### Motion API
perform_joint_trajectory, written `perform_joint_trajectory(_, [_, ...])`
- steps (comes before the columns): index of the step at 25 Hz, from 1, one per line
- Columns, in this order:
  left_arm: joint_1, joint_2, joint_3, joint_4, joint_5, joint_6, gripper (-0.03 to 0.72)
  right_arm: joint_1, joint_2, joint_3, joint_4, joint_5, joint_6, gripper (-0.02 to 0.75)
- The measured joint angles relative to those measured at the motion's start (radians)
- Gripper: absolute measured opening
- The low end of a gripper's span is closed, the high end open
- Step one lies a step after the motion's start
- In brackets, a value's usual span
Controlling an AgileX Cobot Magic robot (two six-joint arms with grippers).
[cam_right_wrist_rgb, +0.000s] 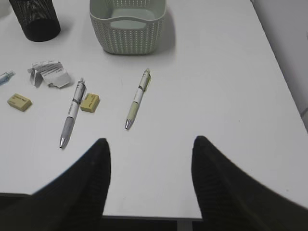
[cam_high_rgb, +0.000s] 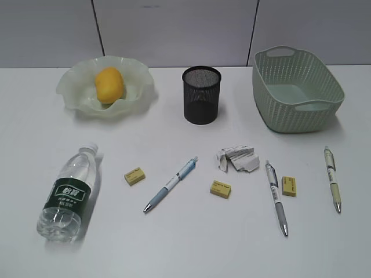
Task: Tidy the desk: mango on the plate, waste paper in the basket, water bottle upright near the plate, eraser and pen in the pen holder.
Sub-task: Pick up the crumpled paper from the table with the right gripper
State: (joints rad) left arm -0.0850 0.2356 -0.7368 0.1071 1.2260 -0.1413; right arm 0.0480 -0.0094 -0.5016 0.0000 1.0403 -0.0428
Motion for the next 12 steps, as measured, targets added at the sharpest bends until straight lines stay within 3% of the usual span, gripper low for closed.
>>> perform_joint_trajectory(6, [0.000, -0.184, 0.109, 0.000, -0.002, 0.005, 0.488, 0.000, 0.000, 0.000, 0.000, 0.000, 0.000, 0.435])
perform_joint_trajectory(12, [0.001, -0.242, 0.168, -0.047, -0.046, 0.055, 0.405, 0.000, 0.000, 0.000, 0.000, 0.001, 0.000, 0.435])
